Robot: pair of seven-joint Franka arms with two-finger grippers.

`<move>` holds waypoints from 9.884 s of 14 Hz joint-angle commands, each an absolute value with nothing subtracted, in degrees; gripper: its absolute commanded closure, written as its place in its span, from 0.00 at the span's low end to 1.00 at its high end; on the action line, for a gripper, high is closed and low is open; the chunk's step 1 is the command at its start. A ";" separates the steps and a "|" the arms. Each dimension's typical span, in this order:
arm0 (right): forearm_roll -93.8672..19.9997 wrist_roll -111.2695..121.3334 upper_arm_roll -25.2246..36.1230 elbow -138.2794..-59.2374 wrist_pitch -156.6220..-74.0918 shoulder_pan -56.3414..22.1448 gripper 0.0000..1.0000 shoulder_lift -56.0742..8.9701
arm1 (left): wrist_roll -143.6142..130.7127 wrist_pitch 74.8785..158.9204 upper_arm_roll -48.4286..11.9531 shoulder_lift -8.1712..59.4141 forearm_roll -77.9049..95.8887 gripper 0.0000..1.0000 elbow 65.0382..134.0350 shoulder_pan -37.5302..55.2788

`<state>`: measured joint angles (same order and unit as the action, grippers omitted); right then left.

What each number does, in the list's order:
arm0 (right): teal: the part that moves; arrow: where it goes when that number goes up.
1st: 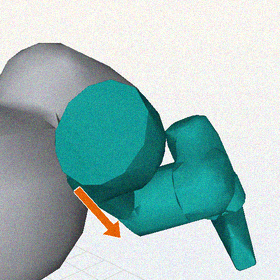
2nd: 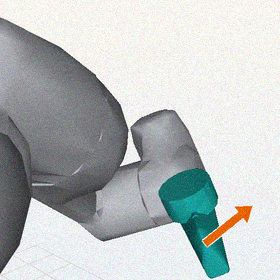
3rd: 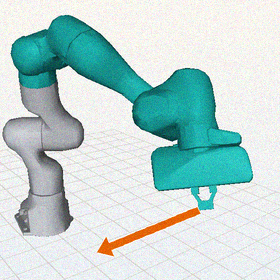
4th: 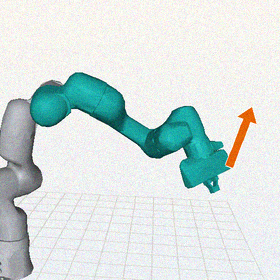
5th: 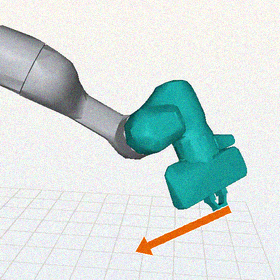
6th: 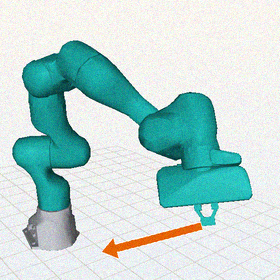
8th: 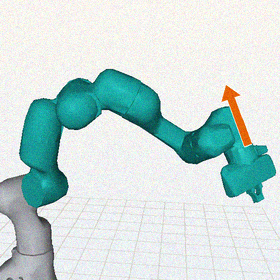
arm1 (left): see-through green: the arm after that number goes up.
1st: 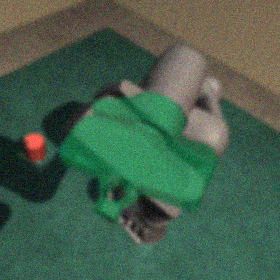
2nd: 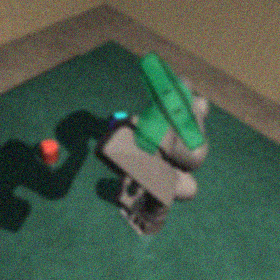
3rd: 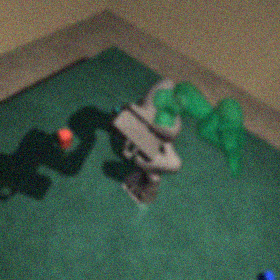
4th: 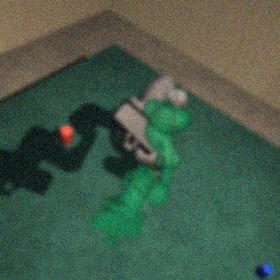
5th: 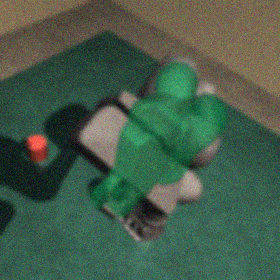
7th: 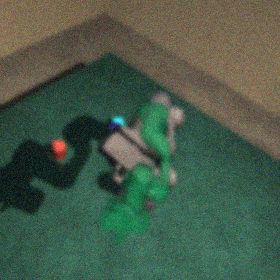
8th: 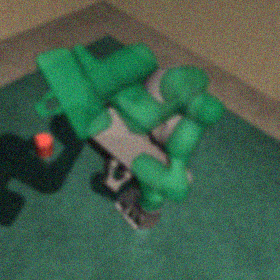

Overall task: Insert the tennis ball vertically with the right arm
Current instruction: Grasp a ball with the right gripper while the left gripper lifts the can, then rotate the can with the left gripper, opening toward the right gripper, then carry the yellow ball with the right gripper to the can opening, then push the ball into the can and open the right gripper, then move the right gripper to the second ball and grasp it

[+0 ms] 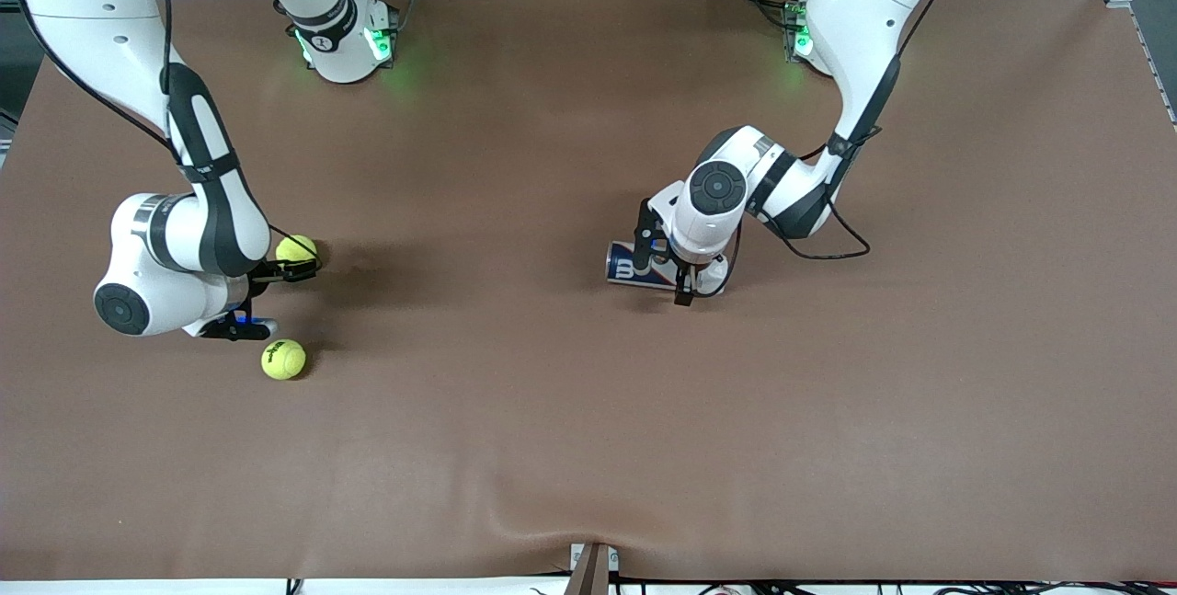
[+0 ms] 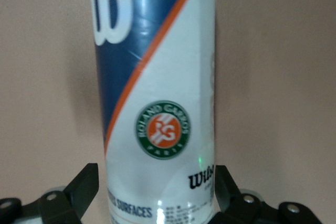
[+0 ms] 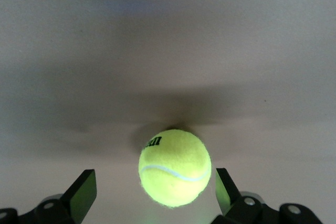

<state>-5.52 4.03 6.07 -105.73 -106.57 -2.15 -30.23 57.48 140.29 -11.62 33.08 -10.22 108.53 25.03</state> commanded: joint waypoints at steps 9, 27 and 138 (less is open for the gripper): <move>-8.43 7.39 5.62 -110.39 -107.49 0.97 0.00 -29.53 | 57.30 141.15 -12.92 29.27 -7.74 0.39 104.69 22.68; -10.55 7.73 5.62 -109.96 -111.27 2.11 0.95 -29.71 | 70.03 164.00 -21.36 36.12 34.78 0.29 99.41 22.59; -10.02 0.27 5.27 -86.76 -117.90 -2.37 0.72 -41.32 | 160.93 129.20 -27.60 66.27 107.31 0.26 81.74 19.25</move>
